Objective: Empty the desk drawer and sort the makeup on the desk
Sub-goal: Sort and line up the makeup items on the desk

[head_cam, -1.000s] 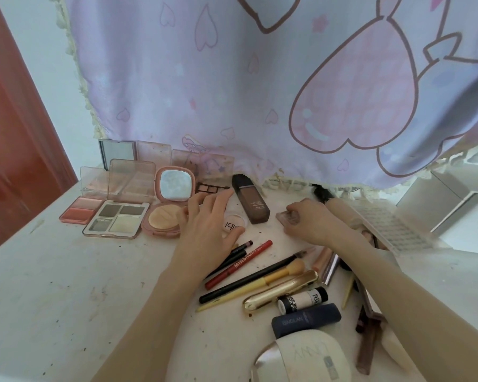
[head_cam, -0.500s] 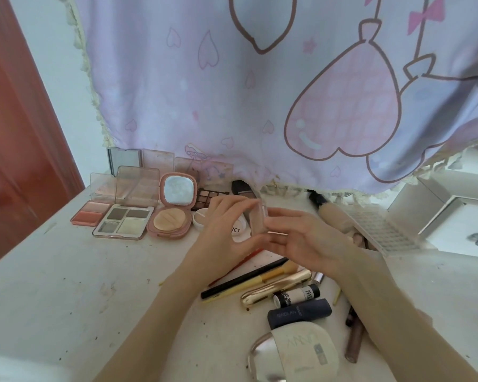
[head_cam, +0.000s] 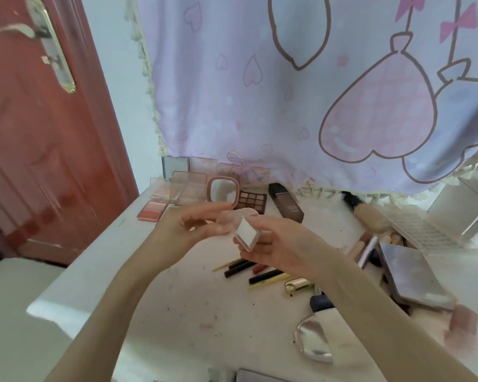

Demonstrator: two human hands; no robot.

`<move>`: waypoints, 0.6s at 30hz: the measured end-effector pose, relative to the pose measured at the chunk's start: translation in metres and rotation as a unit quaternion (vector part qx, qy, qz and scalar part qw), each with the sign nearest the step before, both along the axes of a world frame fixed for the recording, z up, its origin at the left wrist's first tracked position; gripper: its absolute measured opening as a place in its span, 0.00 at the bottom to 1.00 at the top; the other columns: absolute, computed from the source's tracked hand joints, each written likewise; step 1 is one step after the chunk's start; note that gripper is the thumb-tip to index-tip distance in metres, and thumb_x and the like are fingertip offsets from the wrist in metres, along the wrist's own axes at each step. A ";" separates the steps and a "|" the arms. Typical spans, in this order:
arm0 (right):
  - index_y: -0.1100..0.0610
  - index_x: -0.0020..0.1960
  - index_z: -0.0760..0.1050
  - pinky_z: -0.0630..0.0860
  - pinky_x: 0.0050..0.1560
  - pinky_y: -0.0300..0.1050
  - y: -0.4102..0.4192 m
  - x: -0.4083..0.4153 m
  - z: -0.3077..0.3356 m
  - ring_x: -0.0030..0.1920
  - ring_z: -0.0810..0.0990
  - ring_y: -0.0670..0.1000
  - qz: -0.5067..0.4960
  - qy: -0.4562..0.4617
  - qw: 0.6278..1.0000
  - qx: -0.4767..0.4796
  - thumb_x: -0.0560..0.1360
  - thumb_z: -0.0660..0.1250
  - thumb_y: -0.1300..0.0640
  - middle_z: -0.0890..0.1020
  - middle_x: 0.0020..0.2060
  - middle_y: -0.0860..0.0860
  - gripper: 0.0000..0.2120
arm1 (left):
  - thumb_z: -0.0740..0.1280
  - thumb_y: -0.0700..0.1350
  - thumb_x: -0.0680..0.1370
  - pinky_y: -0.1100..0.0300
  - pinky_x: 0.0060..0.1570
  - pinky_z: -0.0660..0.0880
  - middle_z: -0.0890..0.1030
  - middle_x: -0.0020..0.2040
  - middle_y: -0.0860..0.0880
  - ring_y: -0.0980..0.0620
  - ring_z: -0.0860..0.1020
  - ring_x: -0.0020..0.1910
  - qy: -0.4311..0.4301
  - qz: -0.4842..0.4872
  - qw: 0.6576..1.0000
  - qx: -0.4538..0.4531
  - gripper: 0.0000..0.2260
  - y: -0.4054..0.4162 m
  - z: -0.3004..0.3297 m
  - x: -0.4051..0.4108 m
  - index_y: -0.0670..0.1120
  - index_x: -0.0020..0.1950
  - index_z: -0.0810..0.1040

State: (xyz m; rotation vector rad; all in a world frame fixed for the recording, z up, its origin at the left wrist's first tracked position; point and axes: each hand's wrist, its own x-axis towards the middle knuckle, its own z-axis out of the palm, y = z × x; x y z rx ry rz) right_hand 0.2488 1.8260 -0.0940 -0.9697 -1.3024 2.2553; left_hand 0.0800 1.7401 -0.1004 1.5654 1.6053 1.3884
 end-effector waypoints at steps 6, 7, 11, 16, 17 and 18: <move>0.59 0.46 0.76 0.81 0.45 0.46 -0.013 -0.066 0.007 0.39 0.78 0.53 0.045 -0.060 0.993 0.095 0.76 0.66 0.57 0.79 0.39 0.56 0.05 | 0.68 0.39 0.70 0.68 0.42 0.76 0.85 0.45 0.48 0.55 0.81 0.42 -0.123 0.071 0.990 -0.019 0.10 -0.037 -0.016 -0.052 0.45 0.50 0.82; 0.59 0.46 0.76 0.81 0.44 0.46 -0.013 -0.076 0.006 0.38 0.78 0.52 0.052 -0.064 0.991 0.103 0.76 0.65 0.57 0.79 0.39 0.56 0.05 | 0.69 0.40 0.69 0.67 0.42 0.77 0.85 0.44 0.47 0.53 0.82 0.41 -0.155 0.087 0.984 -0.020 0.11 -0.042 -0.021 -0.059 0.46 0.51 0.82; 0.56 0.45 0.78 0.80 0.41 0.43 -0.016 -0.115 0.006 0.36 0.78 0.51 0.100 -0.096 0.978 0.153 0.75 0.65 0.53 0.80 0.39 0.53 0.07 | 0.65 0.33 0.73 0.66 0.41 0.78 0.84 0.42 0.44 0.52 0.82 0.39 -0.219 0.173 0.960 -0.016 0.11 -0.058 -0.038 -0.081 0.44 0.53 0.79; 0.59 0.57 0.78 0.74 0.28 0.35 -0.015 -0.166 -0.004 0.28 0.74 0.49 0.138 -0.154 0.957 0.202 0.77 0.60 0.57 0.77 0.38 0.54 0.13 | 0.68 0.34 0.73 0.69 0.41 0.77 0.84 0.39 0.50 0.56 0.82 0.37 -0.206 0.260 0.943 -0.040 0.12 -0.071 -0.051 -0.096 0.40 0.56 0.78; 0.60 0.59 0.77 0.73 0.26 0.34 -0.015 -0.174 -0.008 0.28 0.73 0.49 0.141 -0.161 0.952 0.218 0.78 0.58 0.60 0.77 0.38 0.54 0.14 | 0.69 0.35 0.72 0.69 0.42 0.76 0.83 0.40 0.51 0.56 0.81 0.39 -0.185 0.277 0.942 -0.051 0.13 -0.072 -0.052 -0.097 0.40 0.57 0.78; 0.61 0.59 0.76 0.72 0.25 0.34 -0.015 -0.180 -0.011 0.28 0.73 0.49 0.144 -0.165 0.947 0.236 0.78 0.56 0.61 0.77 0.37 0.54 0.14 | 0.71 0.36 0.72 0.69 0.44 0.74 0.82 0.42 0.52 0.57 0.79 0.40 -0.152 0.295 0.941 -0.067 0.14 -0.073 -0.053 -0.097 0.41 0.57 0.78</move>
